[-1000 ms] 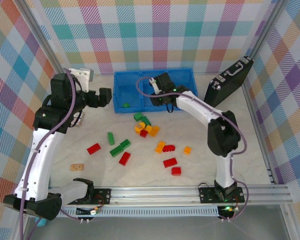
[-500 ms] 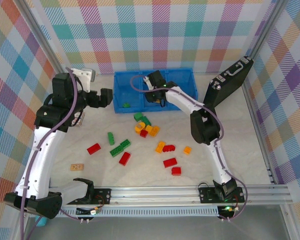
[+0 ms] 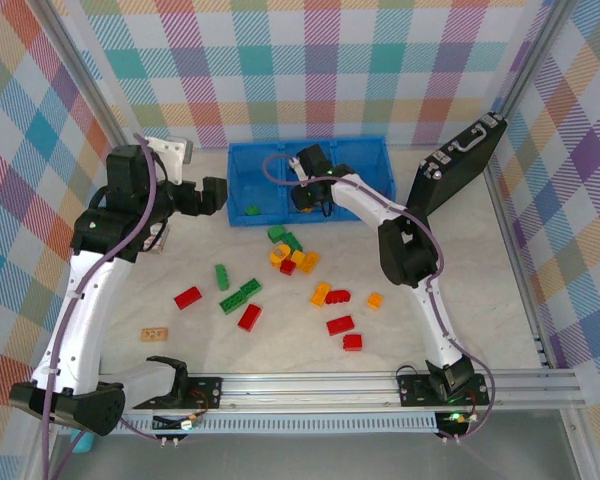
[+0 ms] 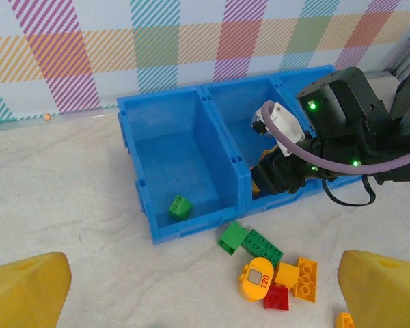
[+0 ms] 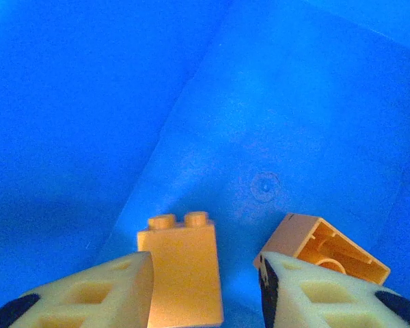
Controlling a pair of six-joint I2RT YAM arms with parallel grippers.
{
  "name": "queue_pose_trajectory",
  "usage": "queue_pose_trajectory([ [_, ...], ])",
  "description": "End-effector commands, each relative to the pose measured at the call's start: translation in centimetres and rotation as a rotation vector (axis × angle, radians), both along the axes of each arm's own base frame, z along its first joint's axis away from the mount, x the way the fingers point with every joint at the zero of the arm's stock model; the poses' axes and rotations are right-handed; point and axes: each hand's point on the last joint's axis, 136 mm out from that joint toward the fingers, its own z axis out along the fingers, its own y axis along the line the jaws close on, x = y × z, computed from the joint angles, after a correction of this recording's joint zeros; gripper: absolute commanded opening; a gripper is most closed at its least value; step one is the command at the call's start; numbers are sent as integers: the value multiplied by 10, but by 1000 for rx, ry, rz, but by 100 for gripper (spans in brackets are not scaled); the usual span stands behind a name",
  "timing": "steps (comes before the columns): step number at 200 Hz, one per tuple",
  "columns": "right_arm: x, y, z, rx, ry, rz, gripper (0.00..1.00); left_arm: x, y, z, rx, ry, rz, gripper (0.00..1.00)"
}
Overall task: Sort the legos into containers by color
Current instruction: Place the lego in the container.
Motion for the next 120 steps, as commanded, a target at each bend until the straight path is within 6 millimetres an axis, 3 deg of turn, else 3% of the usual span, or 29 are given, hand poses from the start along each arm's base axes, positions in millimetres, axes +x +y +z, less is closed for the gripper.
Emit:
queue_pose_trajectory([
  [1,2,0,39,41,-39,-4,46,2,1,-3,-8,9,-10,100],
  [32,-12,-5,77,86,-67,-1,47,2,2,-3,-15,8,-8,100],
  [69,-59,-19,120,178,-39,2,50,0,2,-1,-28,-4,-14,100],
  [97,-101,-54,131,210,-4,-124,51,-2,1,1,-35,-9,-20,100],
  [120,-140,-97,123,212,51,-334,51,-5,1,4,-39,-19,-20,100],
])
